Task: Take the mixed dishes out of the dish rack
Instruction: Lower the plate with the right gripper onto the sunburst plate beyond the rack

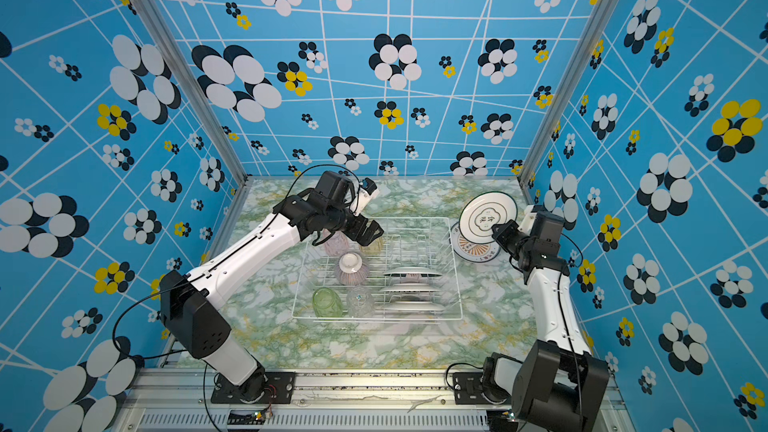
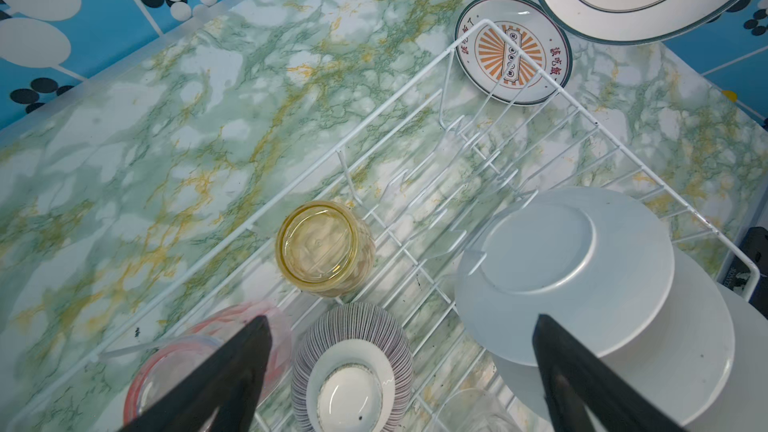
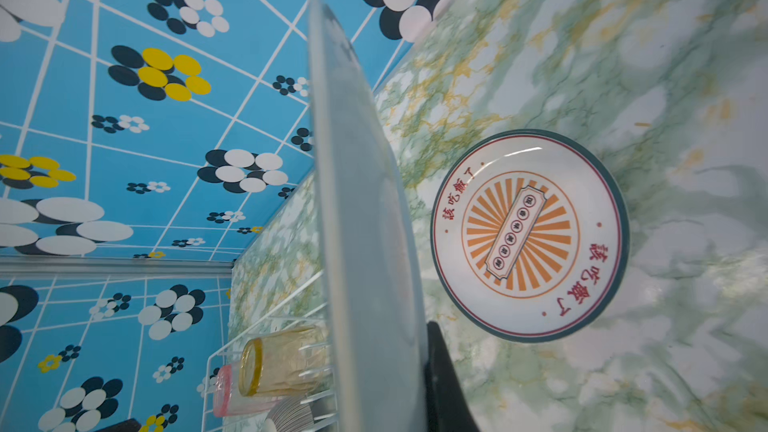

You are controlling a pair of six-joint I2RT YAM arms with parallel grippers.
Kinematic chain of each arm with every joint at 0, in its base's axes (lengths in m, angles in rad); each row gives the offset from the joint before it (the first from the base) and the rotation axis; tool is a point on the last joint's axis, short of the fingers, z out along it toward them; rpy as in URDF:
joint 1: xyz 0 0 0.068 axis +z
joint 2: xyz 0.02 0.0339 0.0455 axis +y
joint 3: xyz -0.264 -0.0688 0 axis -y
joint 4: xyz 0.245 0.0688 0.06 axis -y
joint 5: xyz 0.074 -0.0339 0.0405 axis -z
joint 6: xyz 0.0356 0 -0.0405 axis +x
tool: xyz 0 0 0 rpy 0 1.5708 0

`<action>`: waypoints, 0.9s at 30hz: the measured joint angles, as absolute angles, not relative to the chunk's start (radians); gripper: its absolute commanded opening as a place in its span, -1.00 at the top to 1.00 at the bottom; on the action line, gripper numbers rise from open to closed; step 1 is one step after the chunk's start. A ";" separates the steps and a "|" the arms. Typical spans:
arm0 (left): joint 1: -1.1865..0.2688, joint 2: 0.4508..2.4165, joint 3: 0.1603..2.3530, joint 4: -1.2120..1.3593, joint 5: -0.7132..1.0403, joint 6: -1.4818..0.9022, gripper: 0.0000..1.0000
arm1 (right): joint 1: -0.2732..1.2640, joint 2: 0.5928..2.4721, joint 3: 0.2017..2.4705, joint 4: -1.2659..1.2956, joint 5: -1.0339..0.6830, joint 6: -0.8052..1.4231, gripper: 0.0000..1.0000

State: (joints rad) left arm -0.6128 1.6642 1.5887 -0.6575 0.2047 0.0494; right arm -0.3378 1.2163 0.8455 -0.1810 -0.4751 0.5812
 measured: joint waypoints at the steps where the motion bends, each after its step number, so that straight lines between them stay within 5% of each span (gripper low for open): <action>1: -0.614 1.664 1.584 -0.651 0.194 0.053 -0.99 | -0.345 1.232 0.839 -0.174 -0.475 0.583 1.00; 8: -0.643 1.664 1.555 -0.622 0.148 0.084 -0.76 | -0.350 1.371 0.805 -0.089 -0.482 0.611 0.97; 27: -0.688 1.666 1.522 -0.538 0.145 0.134 -0.76 | -0.350 1.560 0.771 0.083 -0.533 0.672 0.86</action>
